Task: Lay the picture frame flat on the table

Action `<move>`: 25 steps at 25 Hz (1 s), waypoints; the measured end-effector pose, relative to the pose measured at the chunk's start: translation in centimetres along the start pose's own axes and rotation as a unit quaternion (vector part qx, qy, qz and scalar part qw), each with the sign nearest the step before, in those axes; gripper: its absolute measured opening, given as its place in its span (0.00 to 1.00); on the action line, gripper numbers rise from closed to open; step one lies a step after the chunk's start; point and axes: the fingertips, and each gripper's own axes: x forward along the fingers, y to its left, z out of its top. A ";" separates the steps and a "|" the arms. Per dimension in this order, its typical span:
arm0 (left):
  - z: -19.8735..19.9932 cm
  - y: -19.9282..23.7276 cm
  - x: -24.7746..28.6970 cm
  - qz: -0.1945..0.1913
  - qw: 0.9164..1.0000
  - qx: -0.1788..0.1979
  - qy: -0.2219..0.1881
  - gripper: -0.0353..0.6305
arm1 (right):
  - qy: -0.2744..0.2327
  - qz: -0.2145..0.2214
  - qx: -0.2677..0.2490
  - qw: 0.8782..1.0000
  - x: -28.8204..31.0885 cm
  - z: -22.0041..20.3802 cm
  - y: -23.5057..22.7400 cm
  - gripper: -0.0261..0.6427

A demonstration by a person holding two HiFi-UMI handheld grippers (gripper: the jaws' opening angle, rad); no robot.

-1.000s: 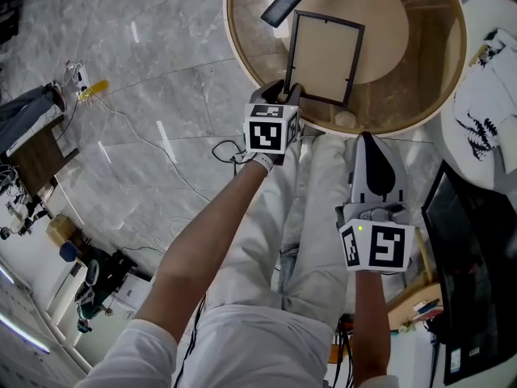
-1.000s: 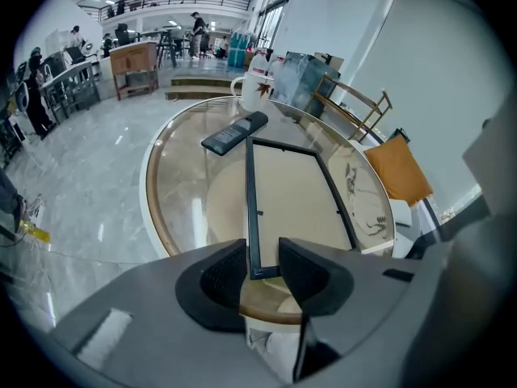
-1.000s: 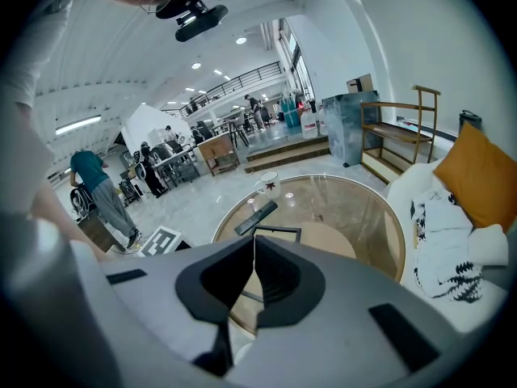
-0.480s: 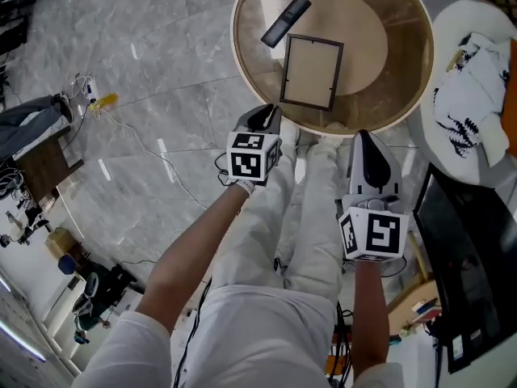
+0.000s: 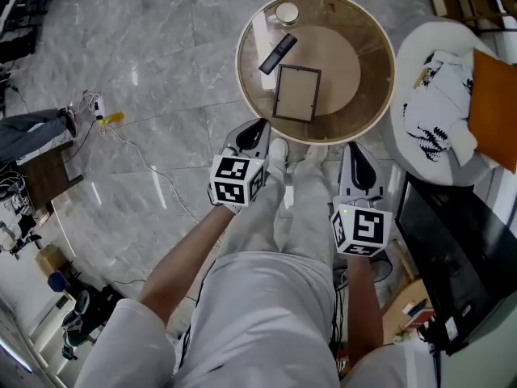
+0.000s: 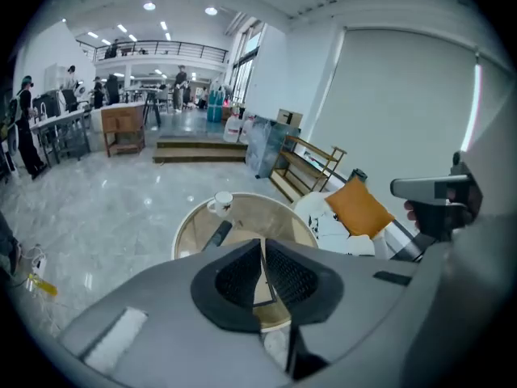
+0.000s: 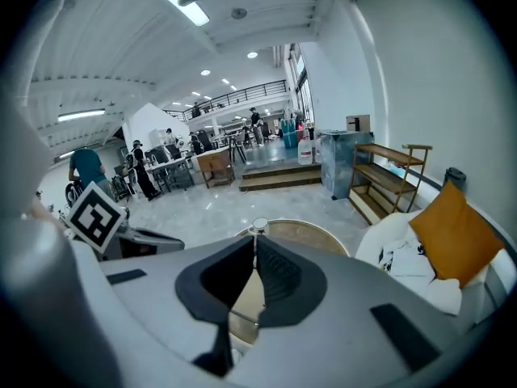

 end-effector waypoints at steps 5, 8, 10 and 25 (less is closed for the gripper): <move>5.5 -2.6 -5.0 -0.006 0.998 0.016 -0.053 0.08 | -0.027 -0.001 -0.015 1.000 -3.5 5.3 0.1 0.05; 8.5 -4.6 -8.3 -0.016 0.996 0.028 -0.086 0.07 | -0.030 -0.008 -0.029 0.999 -5.4 8.2 -0.1 0.05; 10.2 -5.8 -10.6 -0.019 0.994 0.035 -0.105 0.07 | -0.026 -0.012 -0.030 0.999 -6.7 9.8 -0.3 0.05; 18.6 -13.2 -20.1 -0.071 0.980 0.065 -0.173 0.06 | -0.105 -0.034 -0.053 0.992 -16.4 16.7 0.5 0.05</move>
